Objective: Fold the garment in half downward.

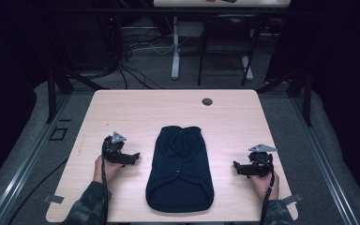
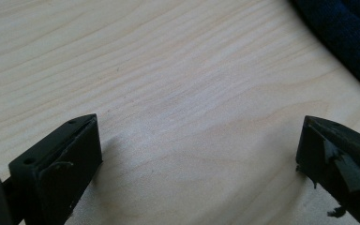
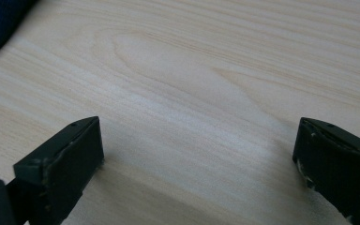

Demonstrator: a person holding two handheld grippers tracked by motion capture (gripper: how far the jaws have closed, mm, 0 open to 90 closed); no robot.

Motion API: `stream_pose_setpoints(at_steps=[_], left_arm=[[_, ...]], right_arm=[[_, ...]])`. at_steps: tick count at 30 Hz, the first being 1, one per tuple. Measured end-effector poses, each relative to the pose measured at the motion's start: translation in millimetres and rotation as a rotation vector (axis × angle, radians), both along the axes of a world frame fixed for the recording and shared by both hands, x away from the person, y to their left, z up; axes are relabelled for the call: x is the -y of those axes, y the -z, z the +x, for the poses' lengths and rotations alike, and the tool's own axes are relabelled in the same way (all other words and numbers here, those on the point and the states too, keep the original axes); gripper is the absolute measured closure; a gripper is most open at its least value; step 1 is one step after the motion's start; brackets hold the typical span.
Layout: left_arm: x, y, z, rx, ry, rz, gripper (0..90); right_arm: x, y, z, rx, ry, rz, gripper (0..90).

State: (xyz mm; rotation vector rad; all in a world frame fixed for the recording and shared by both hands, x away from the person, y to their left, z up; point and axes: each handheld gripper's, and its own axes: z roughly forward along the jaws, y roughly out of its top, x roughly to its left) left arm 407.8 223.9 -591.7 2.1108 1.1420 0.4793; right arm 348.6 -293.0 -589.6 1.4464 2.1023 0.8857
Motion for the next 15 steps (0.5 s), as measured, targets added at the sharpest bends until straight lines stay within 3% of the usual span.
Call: stream_pose_setpoints(at_steps=[15], left_arm=[[0.8, 0.3, 0.6, 0.004, 0.008, -0.001, 0.5]], right_arm=[[-0.2, -0.1, -0.7, -0.002, -0.002, 0.001, 1.6]])
